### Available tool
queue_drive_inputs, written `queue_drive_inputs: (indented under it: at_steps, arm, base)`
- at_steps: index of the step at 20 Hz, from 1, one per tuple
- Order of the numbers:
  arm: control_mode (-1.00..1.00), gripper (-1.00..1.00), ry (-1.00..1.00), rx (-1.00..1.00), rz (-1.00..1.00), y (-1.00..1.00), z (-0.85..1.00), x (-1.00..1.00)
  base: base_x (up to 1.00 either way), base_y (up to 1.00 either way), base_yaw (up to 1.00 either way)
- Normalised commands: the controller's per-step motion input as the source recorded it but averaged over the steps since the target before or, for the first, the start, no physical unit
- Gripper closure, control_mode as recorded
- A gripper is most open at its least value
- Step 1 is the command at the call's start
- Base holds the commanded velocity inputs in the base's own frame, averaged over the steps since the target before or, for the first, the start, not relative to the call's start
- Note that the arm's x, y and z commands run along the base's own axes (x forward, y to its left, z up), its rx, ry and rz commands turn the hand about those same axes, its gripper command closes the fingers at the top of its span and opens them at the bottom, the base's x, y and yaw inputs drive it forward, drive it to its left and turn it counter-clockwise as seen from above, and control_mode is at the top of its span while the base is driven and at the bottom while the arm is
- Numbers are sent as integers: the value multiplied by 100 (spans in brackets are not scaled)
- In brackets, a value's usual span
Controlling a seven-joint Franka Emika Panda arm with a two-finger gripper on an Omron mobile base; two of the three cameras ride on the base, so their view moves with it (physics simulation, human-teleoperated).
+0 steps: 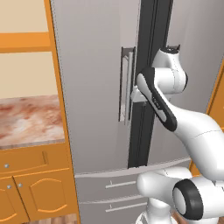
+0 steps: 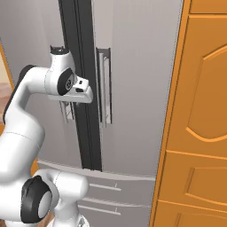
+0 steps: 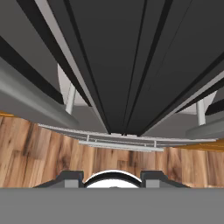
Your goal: Retrieve the sausage and cheese from the fridge and place them on the cutting board on the counter.
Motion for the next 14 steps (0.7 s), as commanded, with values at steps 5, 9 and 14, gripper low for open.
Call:
queue_drive_inputs:
  at_steps: [5, 9, 14]
  arm:
    - [100, -100, 0, 0, 0, 0, 0, 0]
    - [100, -100, 0, 0, 0, 0, 0, 0]
    - [100, -100, 0, 0, 0, 0, 0, 0]
  base:
    - [0, 0, 0]
    - [0, 0, 0]
    - [0, 0, 0]
